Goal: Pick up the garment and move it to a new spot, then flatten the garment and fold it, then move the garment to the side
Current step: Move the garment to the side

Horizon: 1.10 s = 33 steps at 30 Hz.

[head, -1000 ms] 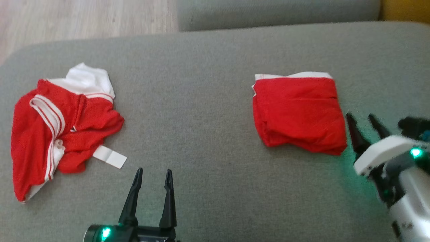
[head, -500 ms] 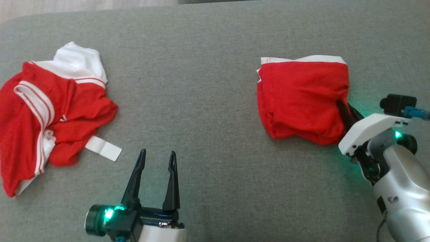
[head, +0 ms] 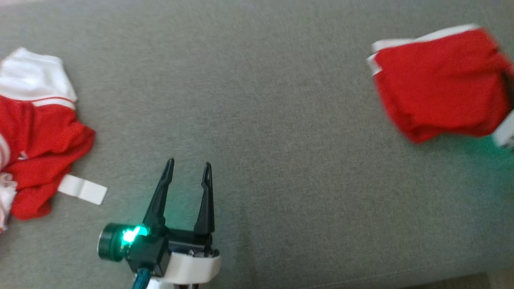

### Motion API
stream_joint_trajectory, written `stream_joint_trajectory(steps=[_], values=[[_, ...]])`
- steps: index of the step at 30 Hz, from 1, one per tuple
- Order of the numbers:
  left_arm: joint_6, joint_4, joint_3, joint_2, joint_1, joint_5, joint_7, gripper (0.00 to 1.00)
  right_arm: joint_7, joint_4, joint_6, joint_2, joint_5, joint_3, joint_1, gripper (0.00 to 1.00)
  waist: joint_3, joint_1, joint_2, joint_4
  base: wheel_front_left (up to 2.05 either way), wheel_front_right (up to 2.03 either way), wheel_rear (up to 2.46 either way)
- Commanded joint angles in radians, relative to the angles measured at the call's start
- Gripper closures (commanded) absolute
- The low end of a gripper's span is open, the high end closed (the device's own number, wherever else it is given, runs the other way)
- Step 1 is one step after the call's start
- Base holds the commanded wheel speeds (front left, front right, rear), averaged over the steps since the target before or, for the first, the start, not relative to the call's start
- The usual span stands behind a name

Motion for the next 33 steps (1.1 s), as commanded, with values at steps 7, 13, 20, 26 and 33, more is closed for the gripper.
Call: stream_joint_trajectory(steps=[7,13,20,26,33], values=[[-0.023,-0.038,0.055,-0.004,-0.062,0.042,-0.005,0.0,-0.064,0.02,0.007,-0.153,-0.059,0.002,-0.107,1.0,0.105,0.0,0.0,-0.062,0.0,0.0,0.0],[-0.041,-0.029,0.059,-0.004,-0.083,0.05,-0.005,0.0,-0.161,0.111,0.007,-0.133,-0.225,-0.057,-0.186,0.0,0.11,0.0,0.0,-0.081,0.0,0.0,0.0],[-0.038,-0.012,0.044,-0.005,-0.064,0.029,-0.005,0.0,-0.247,0.132,0.007,-0.009,-0.371,-0.082,-0.15,0.0,0.001,0.0,0.0,-0.066,0.0,0.0,0.0],[-0.019,-0.002,0.044,-0.005,-0.007,-0.01,-0.005,0.0,-0.268,0.022,0.007,0.135,-0.387,-0.063,-0.013,0.0,-0.129,0.0,0.0,-0.044,0.0,0.0,0.0],[0.011,0.024,0.044,-0.005,0.059,-0.073,-0.005,0.0,-0.27,-0.174,0.007,0.277,-0.353,-0.071,0.253,0.0,-0.292,0.0,0.0,0.006,0.0,0.0,0.0]])
